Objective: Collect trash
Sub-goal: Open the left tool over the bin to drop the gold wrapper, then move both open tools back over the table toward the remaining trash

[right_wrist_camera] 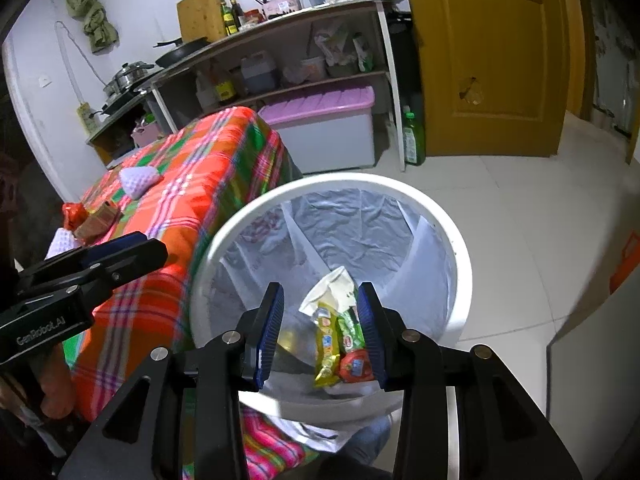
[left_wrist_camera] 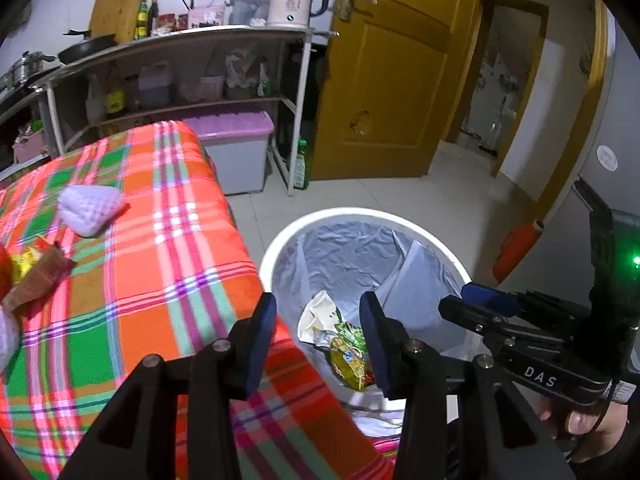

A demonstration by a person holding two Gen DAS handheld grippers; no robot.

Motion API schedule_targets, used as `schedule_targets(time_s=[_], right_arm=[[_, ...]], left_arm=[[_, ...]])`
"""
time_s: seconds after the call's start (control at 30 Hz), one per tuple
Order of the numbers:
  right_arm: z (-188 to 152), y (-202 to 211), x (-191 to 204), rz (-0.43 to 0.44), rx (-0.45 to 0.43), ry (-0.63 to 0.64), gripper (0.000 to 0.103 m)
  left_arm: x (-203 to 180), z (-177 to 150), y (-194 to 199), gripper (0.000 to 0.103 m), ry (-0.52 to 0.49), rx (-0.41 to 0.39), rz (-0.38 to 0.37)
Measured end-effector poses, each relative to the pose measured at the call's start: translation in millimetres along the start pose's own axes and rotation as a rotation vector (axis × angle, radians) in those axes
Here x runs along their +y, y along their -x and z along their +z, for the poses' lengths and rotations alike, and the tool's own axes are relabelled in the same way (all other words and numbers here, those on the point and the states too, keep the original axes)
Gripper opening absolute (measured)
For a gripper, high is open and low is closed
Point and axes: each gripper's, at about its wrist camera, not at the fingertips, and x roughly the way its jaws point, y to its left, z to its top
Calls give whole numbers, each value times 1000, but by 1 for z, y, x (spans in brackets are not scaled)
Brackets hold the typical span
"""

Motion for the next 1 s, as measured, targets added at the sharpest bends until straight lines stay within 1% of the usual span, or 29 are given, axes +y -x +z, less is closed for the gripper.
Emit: schedule_targets(time_s=[0.17, 0.57, 0.73, 1.0], right_arm=[[1, 13, 18, 22, -26, 27, 39], [2, 33, 66, 74, -57, 109, 39], [3, 39, 84, 92, -66, 133, 39], [-2, 39, 109, 133, -63, 160, 39]], left_arm=[[8, -1, 22, 45, 18, -39, 23], [28, -6, 71, 45, 53, -118, 70], [39, -12, 83, 45, 69, -134, 87], [59, -33, 100, 45, 106, -140, 125]])
